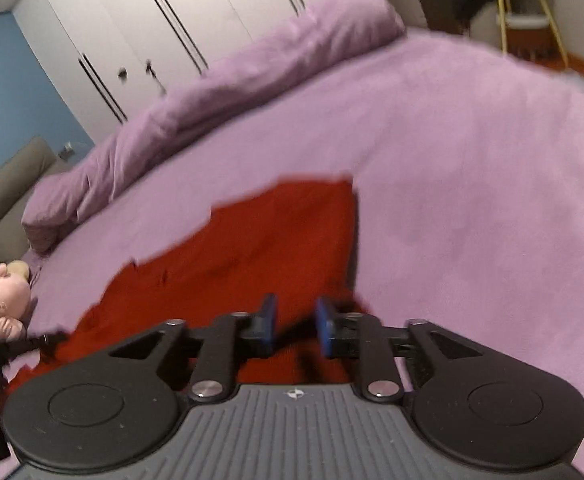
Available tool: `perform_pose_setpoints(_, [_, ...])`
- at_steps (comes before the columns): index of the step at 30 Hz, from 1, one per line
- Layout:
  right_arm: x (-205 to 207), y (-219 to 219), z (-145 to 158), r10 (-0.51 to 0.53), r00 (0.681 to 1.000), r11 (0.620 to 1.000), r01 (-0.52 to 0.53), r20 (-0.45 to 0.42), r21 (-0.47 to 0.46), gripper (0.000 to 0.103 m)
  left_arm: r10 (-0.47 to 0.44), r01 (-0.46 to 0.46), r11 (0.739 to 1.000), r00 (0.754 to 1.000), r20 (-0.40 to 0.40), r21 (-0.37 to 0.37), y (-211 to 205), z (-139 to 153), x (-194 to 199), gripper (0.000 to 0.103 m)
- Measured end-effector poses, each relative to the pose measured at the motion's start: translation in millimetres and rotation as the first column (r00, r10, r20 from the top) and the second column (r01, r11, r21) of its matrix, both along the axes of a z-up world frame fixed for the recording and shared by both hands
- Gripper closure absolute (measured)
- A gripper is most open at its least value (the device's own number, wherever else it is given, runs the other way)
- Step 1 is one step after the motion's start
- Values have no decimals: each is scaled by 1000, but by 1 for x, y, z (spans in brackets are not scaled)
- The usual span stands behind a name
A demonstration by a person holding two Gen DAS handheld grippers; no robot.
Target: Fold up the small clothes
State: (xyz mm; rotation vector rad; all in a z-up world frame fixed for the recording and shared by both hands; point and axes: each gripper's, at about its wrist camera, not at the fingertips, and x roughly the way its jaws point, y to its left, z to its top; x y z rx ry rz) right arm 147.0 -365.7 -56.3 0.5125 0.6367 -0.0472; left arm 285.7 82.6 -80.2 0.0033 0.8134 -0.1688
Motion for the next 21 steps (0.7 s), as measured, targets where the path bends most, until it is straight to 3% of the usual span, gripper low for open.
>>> perform_pose_setpoints(1, [8,-1,3,-13,1000,1000,13,-3,-13,56,-1,1,1000,1000,-4,0,1,-2,0,96])
perform_pose_setpoints(5, [60,-2,-17,29,991,999,-34,-129,-35,53,13,-13,1000,1000,0,-28,2,0,2,96])
perform_pose_setpoints(6, [71,-2,-24,37,985,998,-44,-167,-37,55,9,-9,1000,1000,11,-28,1,3,2,96])
perform_pose_setpoints(8, [89,2,-33,38,976,997,-52,-215,-60,73,-2,3,1000,999,39,-25,-1,10,3,96])
perform_pose_setpoints(10, [92,12,-30,54,980,990,-78,-193,-117,95,-18,19,1000,997,75,-20,-4,17,4,96])
perform_pose_setpoints(12, [88,21,-21,52,991,974,-78,-126,-211,96,-22,24,1000,993,119,-11,-5,24,4,96])
perform_pose_setpoints(16, [75,23,-18,-61,998,953,51,-24,-298,96,16,-29,997,980,197,67,-11,22,5,100])
perform_pose_setpoints(18, [79,24,-27,-97,994,938,72,-58,-338,94,42,-59,992,988,146,116,-10,11,11,99])
perform_pose_setpoints(20, [78,22,-31,-115,986,943,69,-122,-325,91,71,-78,992,995,71,95,-4,4,12,99])
perform_pose_setpoints(21, [75,24,-28,-111,989,949,76,-101,-307,91,74,-79,994,995,70,76,-1,6,7,99])
